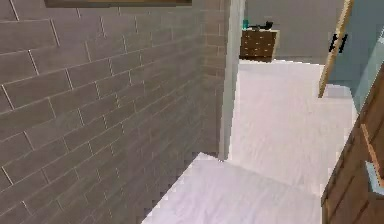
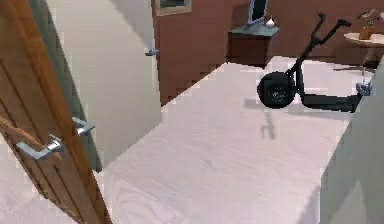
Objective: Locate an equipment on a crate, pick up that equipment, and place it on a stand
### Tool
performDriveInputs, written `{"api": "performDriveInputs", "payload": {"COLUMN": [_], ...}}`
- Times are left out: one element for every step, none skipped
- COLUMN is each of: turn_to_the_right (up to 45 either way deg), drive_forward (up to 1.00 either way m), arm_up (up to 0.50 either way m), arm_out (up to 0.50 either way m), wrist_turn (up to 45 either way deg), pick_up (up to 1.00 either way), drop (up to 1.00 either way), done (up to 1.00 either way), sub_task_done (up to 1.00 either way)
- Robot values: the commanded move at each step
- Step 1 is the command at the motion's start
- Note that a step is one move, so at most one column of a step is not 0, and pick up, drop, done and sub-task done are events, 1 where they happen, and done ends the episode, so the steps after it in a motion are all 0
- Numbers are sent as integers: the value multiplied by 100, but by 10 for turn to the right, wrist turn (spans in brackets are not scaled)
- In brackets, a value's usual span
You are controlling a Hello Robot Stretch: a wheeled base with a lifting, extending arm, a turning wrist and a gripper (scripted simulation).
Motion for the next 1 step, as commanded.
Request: {"api": "performDriveInputs", "payload": {"turn_to_the_right": [0], "drive_forward": [55], "arm_up": [0], "arm_out": [0], "wrist_turn": [0], "pick_up": [0], "drop": [0], "done": [0], "sub_task_done": [0]}}
